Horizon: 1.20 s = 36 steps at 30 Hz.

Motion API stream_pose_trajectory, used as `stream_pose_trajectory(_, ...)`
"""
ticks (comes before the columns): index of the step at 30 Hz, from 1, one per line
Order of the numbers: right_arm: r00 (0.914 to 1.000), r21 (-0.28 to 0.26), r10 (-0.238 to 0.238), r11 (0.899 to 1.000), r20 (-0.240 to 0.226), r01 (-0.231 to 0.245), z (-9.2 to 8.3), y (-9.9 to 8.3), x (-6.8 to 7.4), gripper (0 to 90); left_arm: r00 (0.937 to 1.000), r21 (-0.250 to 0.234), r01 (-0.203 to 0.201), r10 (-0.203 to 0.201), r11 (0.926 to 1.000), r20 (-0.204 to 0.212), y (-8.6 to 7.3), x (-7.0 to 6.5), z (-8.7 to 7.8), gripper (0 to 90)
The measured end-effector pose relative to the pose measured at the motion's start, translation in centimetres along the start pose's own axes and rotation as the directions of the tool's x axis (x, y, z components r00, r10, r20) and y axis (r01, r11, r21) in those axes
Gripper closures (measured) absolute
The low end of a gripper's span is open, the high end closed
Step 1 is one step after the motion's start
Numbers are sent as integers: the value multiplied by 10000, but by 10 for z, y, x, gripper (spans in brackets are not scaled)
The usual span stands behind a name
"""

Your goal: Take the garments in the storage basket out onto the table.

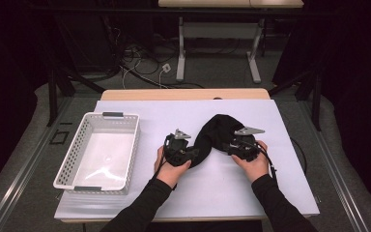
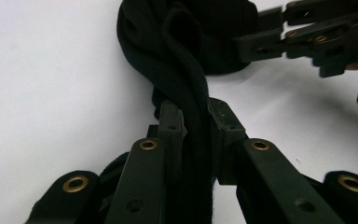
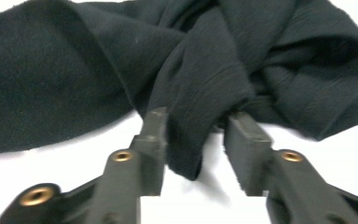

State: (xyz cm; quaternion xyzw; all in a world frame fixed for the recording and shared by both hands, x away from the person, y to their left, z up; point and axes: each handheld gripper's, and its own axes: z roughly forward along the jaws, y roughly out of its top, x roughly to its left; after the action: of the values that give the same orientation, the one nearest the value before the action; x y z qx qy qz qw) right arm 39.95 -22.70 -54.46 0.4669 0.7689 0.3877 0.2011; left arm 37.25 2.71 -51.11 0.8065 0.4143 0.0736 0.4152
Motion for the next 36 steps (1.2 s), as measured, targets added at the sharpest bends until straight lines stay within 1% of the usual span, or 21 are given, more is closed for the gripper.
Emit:
stream_pose_trajectory(1,9999,40,123,9999,-55,-123,1,-1,2,757,10000,-12,-45,45,10000,37,1,-2,0,771)
stream_pose_trajectory(2,9999,40,123,9999,-55,-123,1,-1,2,757,10000,-12,-45,45,10000,37,1,-2,0,770)
stream_pose_trajectory(4,9996,34,237,9997,-119,-237,-6,1,1,865,10000,-9,-33,33,10000,93,3,-5,0,770)
stream_pose_trajectory(5,9996,34,237,9997,-119,-237,-6,1,1,865,9999,-13,-61,61,10000,108,3,-7,0,770)
stream_pose_trajectory(6,9993,-102,334,9994,-193,-336,-14,2,-2,870,9998,-4,-185,185,9998,87,3,-8,-1,769)
stream_pose_trajectory(7,9988,-151,429,9989,-251,-433,-19,3,-4,870,9997,-16,-203,204,9998,98,3,-10,-1,769)
stream_pose_trajectory(8,9988,-151,429,9989,-251,-433,-19,3,-4,870,9996,19,-249,249,9997,111,2,-10,-1,769)
stream_pose_trajectory(10,9978,-360,595,9975,-287,-605,-30,2,-10,871,9997,38,-239,239,9997,65,1,-11,-1,768)
stream_pose_trajectory(12,9959,-418,857,9953,-287,-869,-42,0,-20,872,9999,58,-134,134,9999,75,0,-10,-1,766)
stream_pose_trajectory(15,9908,-613,1329,9891,-247,-1342,-61,-4,-37,872,9999,99,-125,124,9999,102,0,-9,-1,761)
stream_pose_trajectory(17,9863,-686,1640,9840,-154,-1647,-73,-6,-48,873,9999,122,-71,69,9999,143,-1,-11,-1,758)
stream_pose_trajectory(19,9842,-812,1770,9811,79,-1758,-82,-9,-59,873,9997,164,-133,130,9998,205,-1,-13,0,757)
stream_pose_trajectory(22,9777,-807,2062,9759,396,-2025,-94,-16,-74,874,9994,205,-135,128,9997,336,-3,-15,1,755)
stream_pose_trajectory(25,9712,-790,2339,9700,465,-2298,-105,-23,-87,874,9975,244,-84,67,9997,710,-6,-20,2,743)
stream_pose_trajectory(26,9693,-777,2426,9679,399,-2390,-109,-25,-90,874,9963,261,-139,116,9996,846,-6,-22,2,738)
stream_pose_trajectory(28,9675,-715,2475,9672,524,-2436,-113,-29,-94,874,9936,274,-193,161,9994,1121,-7,-28,3,714)
stream_pose_trajectory(29,9674,-660,2454,9682,633,-2413,-114,-31,-94,874,9919,294,-312,273,9991,1241,-6,-31,2,699)
stream_pose_trajectory(31,9675,-581,2293,9728,1069,-2242,-118,-35,-96,874,9914,97,-347,332,9993,1270,-3,-34,0,653)
stream_pose_trajectory(32,9654,-587,2268,9735,1284,-2209,-119,-37,-98,874,9907,-8,-389,387,9992,1305,-1,-34,-2,616)
stream_pose_trajectory(34,9625,-586,2361,9714,1339,-2301,-122,-40,-102,874,9898,-203,-336,361,9992,1378,4,-34,-6,583)
stream_pose_trajectory(36,9574,-654,2469,9687,1499,-2396,-123,-42,-106,874,9908,-303,-443,477,9986,1264,9,-32,-6,549)
